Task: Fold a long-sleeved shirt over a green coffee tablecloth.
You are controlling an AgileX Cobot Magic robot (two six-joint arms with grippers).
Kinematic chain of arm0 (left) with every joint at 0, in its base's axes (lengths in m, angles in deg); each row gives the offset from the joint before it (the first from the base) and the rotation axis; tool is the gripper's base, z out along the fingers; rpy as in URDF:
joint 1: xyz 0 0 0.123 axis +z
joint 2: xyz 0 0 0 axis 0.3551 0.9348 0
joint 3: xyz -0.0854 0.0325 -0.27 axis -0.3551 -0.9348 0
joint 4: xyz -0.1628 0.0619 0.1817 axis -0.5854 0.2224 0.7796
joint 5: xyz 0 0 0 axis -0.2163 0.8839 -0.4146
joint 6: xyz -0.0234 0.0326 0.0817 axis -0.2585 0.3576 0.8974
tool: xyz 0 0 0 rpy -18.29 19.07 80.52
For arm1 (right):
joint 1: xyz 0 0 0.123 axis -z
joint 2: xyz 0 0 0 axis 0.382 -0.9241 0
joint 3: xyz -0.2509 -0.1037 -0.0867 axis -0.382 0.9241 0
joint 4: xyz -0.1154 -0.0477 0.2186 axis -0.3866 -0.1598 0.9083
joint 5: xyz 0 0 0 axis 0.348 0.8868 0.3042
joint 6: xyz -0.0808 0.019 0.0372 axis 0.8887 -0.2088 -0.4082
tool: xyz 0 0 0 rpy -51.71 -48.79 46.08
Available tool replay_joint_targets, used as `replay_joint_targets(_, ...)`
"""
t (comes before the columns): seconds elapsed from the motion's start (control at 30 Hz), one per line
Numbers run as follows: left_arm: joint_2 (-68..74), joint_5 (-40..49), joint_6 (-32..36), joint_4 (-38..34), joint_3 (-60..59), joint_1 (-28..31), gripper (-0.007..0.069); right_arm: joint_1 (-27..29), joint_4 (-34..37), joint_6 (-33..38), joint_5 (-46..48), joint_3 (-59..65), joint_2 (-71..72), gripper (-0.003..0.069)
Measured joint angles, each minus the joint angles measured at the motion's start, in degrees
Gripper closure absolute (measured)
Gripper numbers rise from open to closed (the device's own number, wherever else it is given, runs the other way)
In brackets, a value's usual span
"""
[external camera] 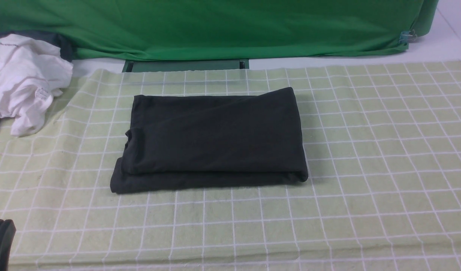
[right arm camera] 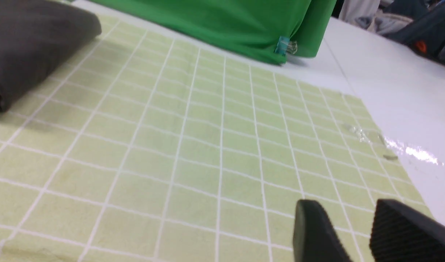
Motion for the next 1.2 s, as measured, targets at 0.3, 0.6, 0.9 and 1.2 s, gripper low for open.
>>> replay_joint_targets(0.3,0.0,0.2,0.01,0.0,0.0,0.0,0.061,-0.07,0.0,-5.77,0.53,0.0,0.07,0.0419)
replay_joint_targets(0.6,0.0,0.4,0.01,0.0,0.0,0.0,0.061,-2.29,0.0,-10.62,0.55,0.0,0.07,0.0419)
replay_joint_targets(0.9,-0.02,0.4,0.01,0.0,0.0,0.0,0.0608,-2.42,0.0,-11.2,0.55,0.0,0.07,0.0419)
replay_joint_targets(1.2,0.0,0.4,0.01,0.0,0.0,0.0,0.0608,-2.42,0.0,-11.36,0.55,0.0,0.07,0.0419)
